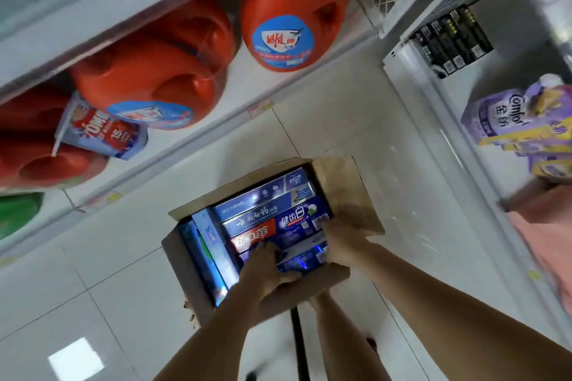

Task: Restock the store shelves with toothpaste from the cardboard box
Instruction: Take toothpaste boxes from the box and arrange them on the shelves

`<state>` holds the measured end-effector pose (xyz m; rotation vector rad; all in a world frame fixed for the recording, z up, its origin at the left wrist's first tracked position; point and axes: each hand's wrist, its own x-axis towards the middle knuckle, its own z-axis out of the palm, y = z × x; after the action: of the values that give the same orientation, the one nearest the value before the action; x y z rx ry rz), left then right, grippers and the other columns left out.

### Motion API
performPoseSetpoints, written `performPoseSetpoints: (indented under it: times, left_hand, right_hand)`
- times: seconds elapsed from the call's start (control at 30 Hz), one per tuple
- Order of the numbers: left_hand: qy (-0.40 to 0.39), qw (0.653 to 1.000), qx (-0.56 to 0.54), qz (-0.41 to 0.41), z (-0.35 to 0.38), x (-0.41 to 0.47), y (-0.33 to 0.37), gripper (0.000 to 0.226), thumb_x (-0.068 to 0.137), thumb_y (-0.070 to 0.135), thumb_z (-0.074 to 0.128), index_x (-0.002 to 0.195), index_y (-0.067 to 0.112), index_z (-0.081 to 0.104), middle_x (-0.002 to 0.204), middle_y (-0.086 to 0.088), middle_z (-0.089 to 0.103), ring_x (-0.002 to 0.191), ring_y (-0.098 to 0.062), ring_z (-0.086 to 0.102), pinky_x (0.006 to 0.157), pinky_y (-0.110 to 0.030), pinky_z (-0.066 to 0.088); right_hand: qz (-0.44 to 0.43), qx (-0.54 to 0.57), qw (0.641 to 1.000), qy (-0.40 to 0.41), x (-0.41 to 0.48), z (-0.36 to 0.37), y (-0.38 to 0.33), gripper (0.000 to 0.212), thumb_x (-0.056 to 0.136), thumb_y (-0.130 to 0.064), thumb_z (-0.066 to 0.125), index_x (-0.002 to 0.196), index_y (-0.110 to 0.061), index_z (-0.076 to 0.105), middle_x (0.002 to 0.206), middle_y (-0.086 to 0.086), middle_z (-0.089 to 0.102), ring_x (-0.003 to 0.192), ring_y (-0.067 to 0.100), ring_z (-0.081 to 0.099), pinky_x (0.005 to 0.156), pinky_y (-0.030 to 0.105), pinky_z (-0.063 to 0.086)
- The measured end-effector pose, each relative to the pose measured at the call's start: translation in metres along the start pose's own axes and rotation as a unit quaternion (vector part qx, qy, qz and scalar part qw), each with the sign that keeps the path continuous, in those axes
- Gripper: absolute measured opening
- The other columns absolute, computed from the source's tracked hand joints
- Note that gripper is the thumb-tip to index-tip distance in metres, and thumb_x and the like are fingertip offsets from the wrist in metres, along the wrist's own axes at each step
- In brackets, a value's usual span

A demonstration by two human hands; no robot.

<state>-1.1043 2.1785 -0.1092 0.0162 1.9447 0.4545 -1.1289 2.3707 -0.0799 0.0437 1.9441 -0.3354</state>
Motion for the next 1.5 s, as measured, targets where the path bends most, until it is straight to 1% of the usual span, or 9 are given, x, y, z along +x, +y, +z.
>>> performPoseSetpoints:
  times: [0.27, 0.4, 0.53, 0.77, 0.9, 1.1, 1.23, 1.37, 1.5]
  left_hand:
    - [-0.043, 0.999, 0.004, -0.003, -0.004, -0.007, -0.002, 0.091, 0.062, 0.064, 0.075, 0.132, 0.016, 0.042, 0.130, -0.005, 0.045, 0.119, -0.022, 0.044, 0.099, -0.033, 0.041]
    - [-0.057, 0.994, -0.097, -0.004, -0.022, -0.020, -0.003, 0.084, 0.058, 0.062, 0.079, 0.124, 0.020, 0.050, 0.118, 0.004, 0.060, 0.102, -0.014, 0.058, 0.085, -0.026, 0.048]
    - [-0.041, 0.975, -0.218, -0.023, -0.048, -0.048, -0.023, 0.064, 0.064, 0.062, 0.074, 0.113, 0.025, 0.056, 0.104, 0.005, 0.067, 0.090, -0.011, 0.064, 0.084, -0.028, 0.052]
    - [0.047, 0.926, -0.368, -0.068, -0.082, -0.104, -0.077, 0.070, 0.044, 0.064, 0.069, 0.096, 0.018, 0.062, 0.084, -0.003, 0.071, 0.075, -0.017, 0.068, 0.069, -0.030, 0.049]
    - [0.035, 0.870, -0.490, -0.038, -0.091, -0.114, -0.092, 0.092, 0.039, 0.060, 0.082, 0.113, 0.009, 0.058, 0.099, -0.008, 0.073, 0.093, -0.024, 0.070, 0.084, -0.042, 0.053]
    - [0.005, 0.802, -0.598, 0.008, -0.094, -0.120, -0.093, 0.084, 0.060, 0.066, 0.074, 0.112, 0.003, 0.055, 0.087, -0.016, 0.067, 0.072, -0.023, 0.066, 0.063, -0.032, 0.054]
    - [-0.013, 0.767, -0.641, 0.020, -0.091, -0.127, -0.091, 0.071, 0.087, 0.070, 0.033, 0.090, 0.004, 0.055, 0.072, -0.014, 0.056, 0.058, -0.019, 0.054, 0.057, -0.027, 0.047]
    - [-0.040, 0.689, -0.724, 0.009, -0.089, -0.135, -0.074, 0.071, 0.065, 0.074, 0.067, 0.091, 0.009, 0.056, 0.068, -0.007, 0.055, 0.054, -0.016, 0.052, 0.052, -0.025, 0.046]
    - [0.000, 0.635, -0.772, -0.034, -0.090, -0.164, -0.040, 0.066, 0.069, 0.076, 0.059, 0.089, 0.014, 0.060, 0.074, -0.005, 0.065, 0.058, -0.016, 0.062, 0.050, -0.026, 0.051]
  right_hand:
    - [-0.011, -0.101, 0.988, -0.118, 0.019, -0.026, -0.003, 0.095, 0.059, -0.051, 0.083, 0.136, -0.016, 0.039, 0.132, 0.005, 0.047, 0.119, 0.024, 0.048, 0.099, 0.039, 0.044]
    - [-0.025, 0.098, 0.992, -0.081, 0.004, -0.047, -0.006, 0.062, 0.081, -0.063, 0.057, 0.104, -0.006, 0.062, 0.095, 0.010, 0.065, 0.077, 0.016, 0.059, 0.068, 0.023, 0.045]
    - [-0.071, 0.140, 0.967, 0.202, 0.007, -0.073, -0.020, 0.046, 0.089, -0.026, 0.064, 0.130, -0.013, 0.047, 0.128, 0.006, 0.052, 0.110, 0.019, 0.056, 0.088, 0.027, 0.047]
    - [-0.113, -0.034, 0.974, 0.195, 0.048, -0.068, -0.044, 0.062, 0.089, 0.002, 0.054, 0.146, -0.013, 0.033, 0.147, 0.008, 0.035, 0.127, 0.024, 0.042, 0.106, 0.032, 0.038]
    - [-0.111, -0.101, 0.952, 0.268, 0.055, -0.052, -0.038, 0.053, 0.088, -0.010, 0.062, 0.138, -0.011, 0.042, 0.140, 0.010, 0.041, 0.123, 0.027, 0.042, 0.099, 0.035, 0.044]
    - [-0.153, -0.250, 0.902, 0.317, 0.048, -0.070, -0.043, 0.038, 0.068, -0.016, 0.081, 0.102, -0.009, 0.066, 0.104, 0.008, 0.065, 0.104, 0.027, 0.055, 0.085, 0.039, 0.048]
    - [-0.203, -0.199, 0.912, 0.297, 0.008, -0.088, -0.056, 0.048, 0.071, -0.021, 0.079, 0.113, -0.009, 0.057, 0.118, 0.008, 0.058, 0.113, 0.026, 0.050, 0.090, 0.035, 0.045]
    - [-0.188, -0.057, 0.951, 0.239, -0.050, -0.085, -0.077, 0.045, 0.077, -0.027, 0.075, 0.110, -0.021, 0.045, 0.118, -0.003, 0.058, 0.108, 0.013, 0.056, 0.091, 0.031, 0.048]
    - [-0.178, 0.071, 0.946, 0.261, -0.117, -0.082, -0.092, 0.050, 0.074, -0.029, 0.078, 0.112, -0.024, 0.047, 0.125, -0.002, 0.051, 0.109, 0.015, 0.058, 0.085, 0.029, 0.054]
